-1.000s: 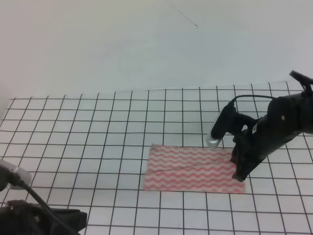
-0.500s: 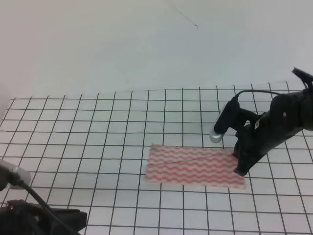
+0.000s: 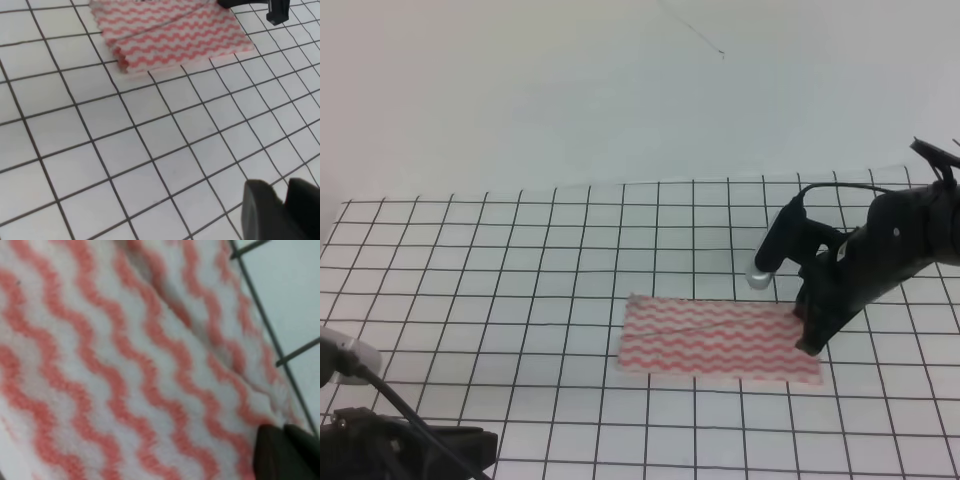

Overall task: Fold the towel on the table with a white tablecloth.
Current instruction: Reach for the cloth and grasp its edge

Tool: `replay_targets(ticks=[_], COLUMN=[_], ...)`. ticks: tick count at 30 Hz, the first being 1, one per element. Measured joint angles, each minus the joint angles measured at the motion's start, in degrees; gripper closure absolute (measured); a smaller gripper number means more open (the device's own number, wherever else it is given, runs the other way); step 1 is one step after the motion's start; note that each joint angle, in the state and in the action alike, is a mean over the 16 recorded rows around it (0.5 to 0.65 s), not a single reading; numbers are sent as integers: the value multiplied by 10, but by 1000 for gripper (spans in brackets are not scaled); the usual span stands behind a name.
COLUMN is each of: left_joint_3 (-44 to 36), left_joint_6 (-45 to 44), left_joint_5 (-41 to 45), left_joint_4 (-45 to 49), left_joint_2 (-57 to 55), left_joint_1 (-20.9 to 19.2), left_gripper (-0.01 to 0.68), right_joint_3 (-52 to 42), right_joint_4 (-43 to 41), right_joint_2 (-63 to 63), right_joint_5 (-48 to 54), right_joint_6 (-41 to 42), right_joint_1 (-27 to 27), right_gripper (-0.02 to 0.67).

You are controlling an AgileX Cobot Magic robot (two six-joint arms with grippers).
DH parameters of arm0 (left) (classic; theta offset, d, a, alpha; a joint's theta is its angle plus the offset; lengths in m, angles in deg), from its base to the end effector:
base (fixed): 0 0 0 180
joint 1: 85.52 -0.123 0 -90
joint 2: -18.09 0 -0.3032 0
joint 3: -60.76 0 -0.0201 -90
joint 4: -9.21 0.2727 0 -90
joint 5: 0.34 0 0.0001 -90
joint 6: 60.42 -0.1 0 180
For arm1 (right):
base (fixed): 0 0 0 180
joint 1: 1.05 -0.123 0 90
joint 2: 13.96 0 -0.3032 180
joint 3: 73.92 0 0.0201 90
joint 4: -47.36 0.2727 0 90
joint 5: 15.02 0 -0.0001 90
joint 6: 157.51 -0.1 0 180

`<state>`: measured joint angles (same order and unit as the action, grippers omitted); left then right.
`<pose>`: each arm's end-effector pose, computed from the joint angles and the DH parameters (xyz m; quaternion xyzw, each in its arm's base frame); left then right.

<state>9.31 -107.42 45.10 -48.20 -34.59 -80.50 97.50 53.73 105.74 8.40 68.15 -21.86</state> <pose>0.1383 -0.0725 0.2627 0.1596 0.8639 -0.3084 0.3649 0.3950 0.1548 0.1453 -0.4938 0.8339 -0.0194 0.2457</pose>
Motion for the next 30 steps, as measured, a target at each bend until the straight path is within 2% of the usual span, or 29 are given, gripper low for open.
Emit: replay_targets(ticks=[20,24,30], left_joint_3=[-1,-1,-1], left_joint_6=[4,6,21], left_joint_5=[1,4,11], left_joint_4=[-2,0,5], left_joint_2=[0,0,-1], left_joint_1=[0,0,0], left_gripper=[580,579,579], right_joint_3=[18,18,18], right_joint_4=[-43,-47,-49], right_joint_2=[17,16,0], right_joint_5=[20,16,10], right_joint_6=[-17,-25,-36], right_joint_1=[0,0,0], right_gripper=[638,601,484])
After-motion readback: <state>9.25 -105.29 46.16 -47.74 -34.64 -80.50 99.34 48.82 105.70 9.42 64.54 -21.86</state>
